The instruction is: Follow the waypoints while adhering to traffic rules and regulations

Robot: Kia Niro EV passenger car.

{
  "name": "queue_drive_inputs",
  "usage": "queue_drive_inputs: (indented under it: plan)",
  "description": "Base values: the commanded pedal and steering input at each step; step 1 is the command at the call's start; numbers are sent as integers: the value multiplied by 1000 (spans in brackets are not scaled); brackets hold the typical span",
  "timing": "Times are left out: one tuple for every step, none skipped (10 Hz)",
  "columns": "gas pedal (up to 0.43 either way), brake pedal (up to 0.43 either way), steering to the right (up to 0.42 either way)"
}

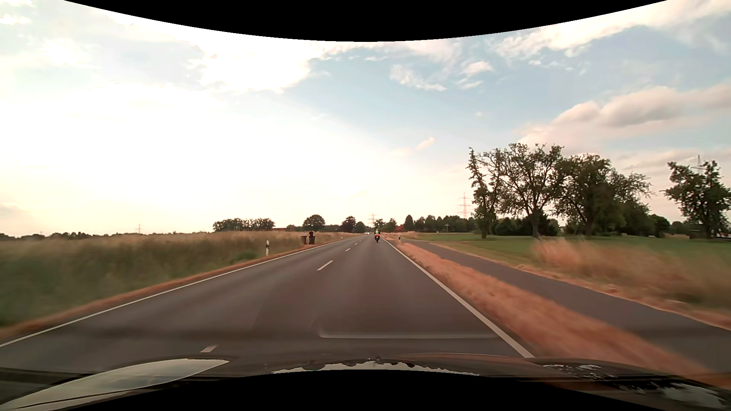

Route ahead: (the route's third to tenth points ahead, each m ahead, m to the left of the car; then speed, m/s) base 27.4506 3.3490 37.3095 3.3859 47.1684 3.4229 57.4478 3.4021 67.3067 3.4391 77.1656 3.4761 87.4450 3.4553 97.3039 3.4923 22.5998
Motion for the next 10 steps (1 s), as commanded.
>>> queue_drive_inputs:
  plan:
    - [59, 0, -1]
    - [59, 0, 0]
    - [59, 0, 0]
    - [59, 0, 0]
    - [59, 0, -1]
    - [59, 0, -3]
    - [59, 0, -4]
    - [59, 0, -4]
    - [67, 0, -4]
    - [67, 0, -4]
